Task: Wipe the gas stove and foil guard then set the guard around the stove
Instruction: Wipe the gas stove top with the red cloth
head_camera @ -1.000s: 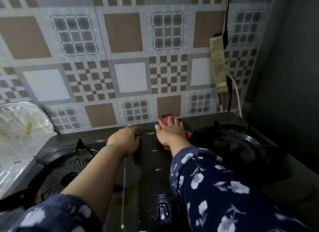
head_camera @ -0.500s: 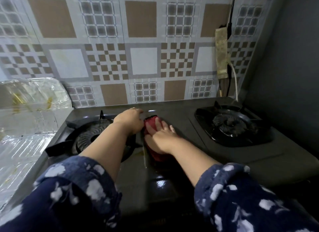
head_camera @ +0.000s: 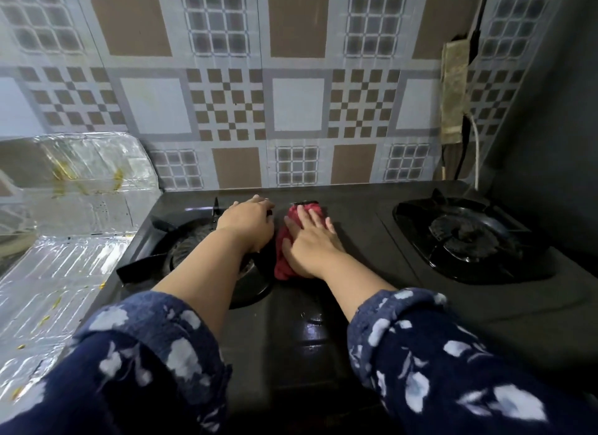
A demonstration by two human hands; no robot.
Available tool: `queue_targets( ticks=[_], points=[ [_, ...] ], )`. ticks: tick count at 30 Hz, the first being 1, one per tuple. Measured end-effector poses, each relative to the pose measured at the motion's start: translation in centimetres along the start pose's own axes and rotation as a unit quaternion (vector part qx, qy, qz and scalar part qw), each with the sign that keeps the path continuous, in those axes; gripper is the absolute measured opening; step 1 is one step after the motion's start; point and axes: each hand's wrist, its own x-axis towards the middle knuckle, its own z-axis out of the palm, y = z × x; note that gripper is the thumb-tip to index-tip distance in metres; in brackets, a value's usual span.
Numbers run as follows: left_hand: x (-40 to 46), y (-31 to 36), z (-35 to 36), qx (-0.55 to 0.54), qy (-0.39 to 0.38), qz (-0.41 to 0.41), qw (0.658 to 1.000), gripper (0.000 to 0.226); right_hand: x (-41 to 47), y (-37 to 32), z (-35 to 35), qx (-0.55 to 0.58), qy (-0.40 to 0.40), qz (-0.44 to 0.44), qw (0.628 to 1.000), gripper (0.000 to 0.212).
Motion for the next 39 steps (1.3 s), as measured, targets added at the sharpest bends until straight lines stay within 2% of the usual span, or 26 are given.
queue_targets(
  ticks=[6, 8, 16, 23, 28, 34, 39],
  points=[
    [2.1, -1.7, 0.0, 0.031, 0.002, -0.010, 0.999, 0.049, 7.1, 3.6, -1.2, -0.003, 0.028, 0.097, 0.995, 0.063],
    [2.4, -2.1, -0.2, 0.029, 0.001, -0.015, 0.999, 0.054, 9.2, 4.5, -1.6, -0.013, 0.020, 0.104, 0.994, 0.066],
    [3.0, -3.0, -0.5, 0.042, 0.006, -0.013, 0.999, 0.065, 13.5, 1.0, -1.3, -0.027, -0.013, -0.055, 0.998, 0.056],
    [0.4, -1.9, -1.0, 0.039, 0.014, -0.046, 0.998, 0.061, 7.5, 0.6, -1.0, -0.015, -0.028, -0.098, 0.995, 0.051],
    [-3.6, -1.3, -1.5, -0.004, 0.003, -0.055, 0.998, 0.050, 1.0, 0.6, -1.1, 0.002, -0.030, -0.085, 0.996, 0.053],
    [-8.0, -1.2, -1.6, -0.011, 0.015, -0.031, 0.999, 0.044, -5.4, -1.5, -0.4, 0.046, -0.020, -0.063, 0.997, 0.069],
    [-11.0, -0.7, -1.4, 0.013, 0.010, 0.004, 1.000, 0.043, -11.1, -2.8, 0.1, 0.054, 0.016, -0.073, 0.996, 0.064]
  ],
)
